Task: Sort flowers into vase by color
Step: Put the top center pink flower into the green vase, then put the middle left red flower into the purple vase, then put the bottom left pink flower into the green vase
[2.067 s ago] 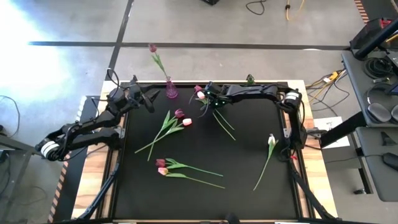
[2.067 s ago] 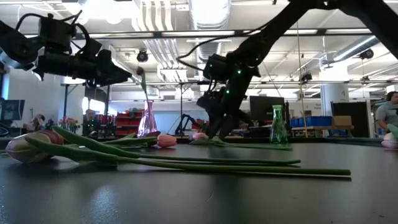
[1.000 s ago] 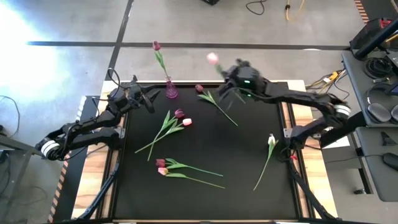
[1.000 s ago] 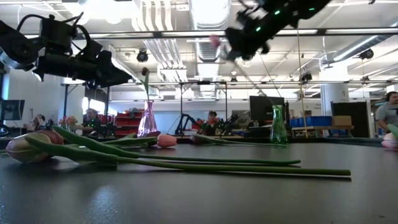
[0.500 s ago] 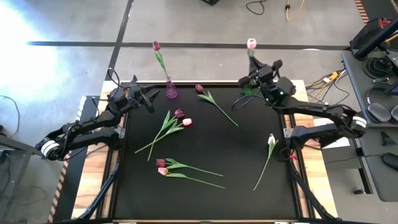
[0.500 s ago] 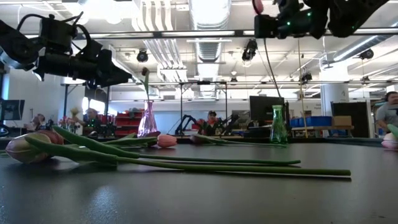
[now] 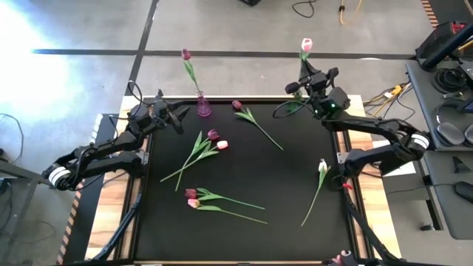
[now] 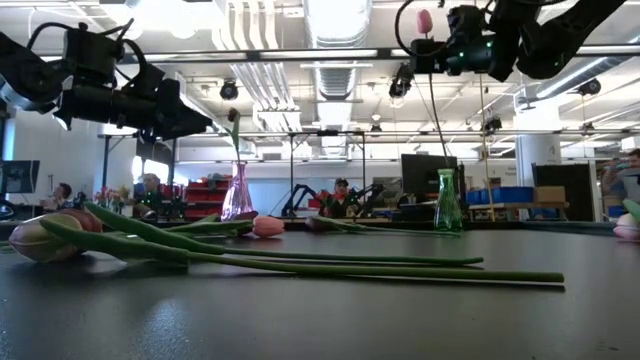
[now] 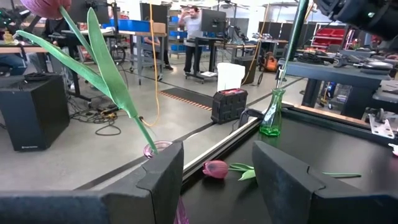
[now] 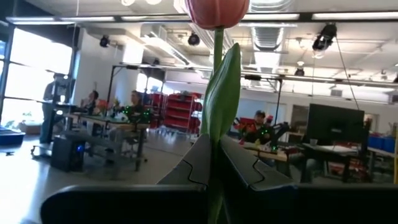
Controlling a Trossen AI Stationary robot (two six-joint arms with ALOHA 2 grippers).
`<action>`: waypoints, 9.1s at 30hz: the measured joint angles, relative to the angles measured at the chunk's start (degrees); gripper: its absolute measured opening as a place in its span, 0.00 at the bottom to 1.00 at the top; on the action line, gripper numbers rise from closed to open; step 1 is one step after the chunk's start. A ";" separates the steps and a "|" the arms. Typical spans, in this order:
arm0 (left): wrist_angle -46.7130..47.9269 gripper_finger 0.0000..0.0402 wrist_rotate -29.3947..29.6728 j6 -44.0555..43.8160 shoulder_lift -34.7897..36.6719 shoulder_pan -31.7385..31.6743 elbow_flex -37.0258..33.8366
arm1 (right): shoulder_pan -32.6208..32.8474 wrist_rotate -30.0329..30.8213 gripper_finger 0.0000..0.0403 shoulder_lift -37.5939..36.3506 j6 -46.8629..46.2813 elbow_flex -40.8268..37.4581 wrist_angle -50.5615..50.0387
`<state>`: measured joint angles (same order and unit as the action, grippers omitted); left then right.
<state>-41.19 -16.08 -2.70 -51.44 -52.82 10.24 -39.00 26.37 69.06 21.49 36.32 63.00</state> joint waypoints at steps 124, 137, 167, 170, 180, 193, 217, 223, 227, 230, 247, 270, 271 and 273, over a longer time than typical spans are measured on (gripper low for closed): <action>64.05 0.43 13.79 0.25 -35.11 27.17 29.19 | 18.90 24.22 0.03 -17.47 -21.55 -0.52 -74.68; 68.82 0.03 21.32 2.63 -34.52 27.28 31.90 | 18.90 24.22 0.03 -17.45 -21.53 -0.55 -74.69; 20.00 0.00 37.20 23.18 -9.43 18.84 34.51 | 19.65 24.20 0.03 -17.43 -21.96 -0.55 -74.23; 18.71 0.00 33.43 24.61 -11.04 15.73 36.86 | 19.65 24.21 0.03 -17.43 -21.98 -0.55 -74.22; 15.98 0.00 27.04 27.46 -19.09 10.08 42.29 | 19.65 24.22 0.03 -17.43 -21.96 -0.55 -74.22; 15.93 0.00 27.12 30.03 -21.53 8.55 45.64 | 19.65 24.22 0.03 -17.43 -21.96 -0.55 -74.26; 10.61 0.00 27.04 22.52 -23.12 8.39 33.56 | 19.65 24.22 0.03 -17.43 -22.40 -0.55 -74.24; 4.45 0.00 27.04 19.46 -23.08 8.39 28.06 | 19.65 24.22 0.03 -17.43 -22.40 -0.55 -74.24; 1.62 0.00 27.02 17.51 -23.08 8.39 24.86 | 19.65 24.22 0.03 -17.43 -22.40 -0.55 -74.21; 0.49 0.00 27.04 16.43 -23.08 8.39 23.08 | 19.63 24.22 0.03 -17.43 -22.34 -0.55 -73.58; 0.88 0.43 24.32 16.61 -19.87 9.51 20.34 | 19.62 10.43 0.03 -17.40 -16.36 3.99 -71.19; -2.39 0.56 24.44 15.45 3.62 20.96 -0.06 | 44.37 -5.94 0.03 15.51 -28.51 19.97 -65.40; -2.34 0.56 24.42 15.45 4.02 20.96 -0.38 | 45.49 -5.96 0.03 17.97 -29.60 22.12 -65.87; -2.38 0.56 23.87 15.35 4.60 21.06 -0.52 | 47.63 -6.67 0.03 22.69 -31.06 26.75 -66.93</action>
<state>-43.57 7.80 12.65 -46.84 -31.76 9.72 8.63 19.70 91.76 -9.57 63.07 -3.93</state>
